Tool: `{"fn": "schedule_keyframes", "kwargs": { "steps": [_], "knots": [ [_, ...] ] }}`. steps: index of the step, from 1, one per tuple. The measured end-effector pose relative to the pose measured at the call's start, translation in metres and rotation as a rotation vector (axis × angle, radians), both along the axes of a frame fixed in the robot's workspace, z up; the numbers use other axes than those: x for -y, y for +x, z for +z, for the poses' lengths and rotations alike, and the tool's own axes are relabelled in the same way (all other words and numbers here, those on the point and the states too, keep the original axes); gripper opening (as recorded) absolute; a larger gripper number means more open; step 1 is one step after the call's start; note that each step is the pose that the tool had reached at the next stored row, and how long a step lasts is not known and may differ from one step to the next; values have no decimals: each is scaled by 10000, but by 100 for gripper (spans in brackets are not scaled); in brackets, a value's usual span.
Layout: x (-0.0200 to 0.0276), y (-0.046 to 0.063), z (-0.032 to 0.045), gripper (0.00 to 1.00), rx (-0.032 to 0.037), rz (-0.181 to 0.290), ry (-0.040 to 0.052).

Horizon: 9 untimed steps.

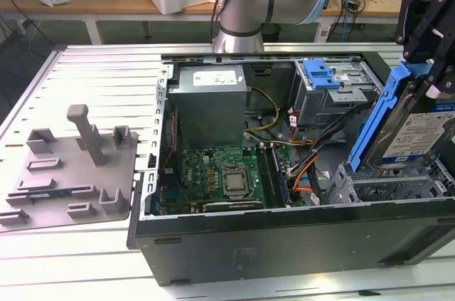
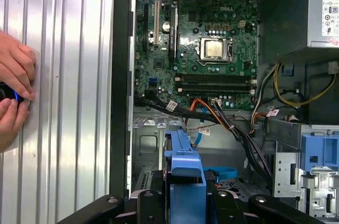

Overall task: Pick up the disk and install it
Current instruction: 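Insert the disk into the insertion slot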

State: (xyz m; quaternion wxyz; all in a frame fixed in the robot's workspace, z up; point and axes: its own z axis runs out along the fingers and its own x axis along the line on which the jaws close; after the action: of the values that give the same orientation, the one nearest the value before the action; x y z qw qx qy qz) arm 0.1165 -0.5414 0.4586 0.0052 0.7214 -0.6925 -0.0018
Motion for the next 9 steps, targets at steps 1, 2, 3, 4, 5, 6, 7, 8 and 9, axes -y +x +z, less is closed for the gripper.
{"fn": "schedule_keyframes", "kwargs": {
  "steps": [1, 2, 3, 4, 5, 6, 7, 8, 9],
  "knots": [
    [0, 0, 0, 37, 0, 0, 0],
    [0, 0, 0, 37, 0, 1, 0],
    [0, 0, 1, 37, 0, 1, -1],
    [0, 0, 0, 37, 0, 1, 0],
    [0, 0, -1, 37, 0, 1, 0],
    [0, 2, -2, 37, 0, 0, 1],
    [1, 6, -4, 37, 0, 1, 3],
    [1, 8, -6, 37, 0, 0, 6],
    [2, 10, -7, 37, 0, -3, 7]
  ]
}}
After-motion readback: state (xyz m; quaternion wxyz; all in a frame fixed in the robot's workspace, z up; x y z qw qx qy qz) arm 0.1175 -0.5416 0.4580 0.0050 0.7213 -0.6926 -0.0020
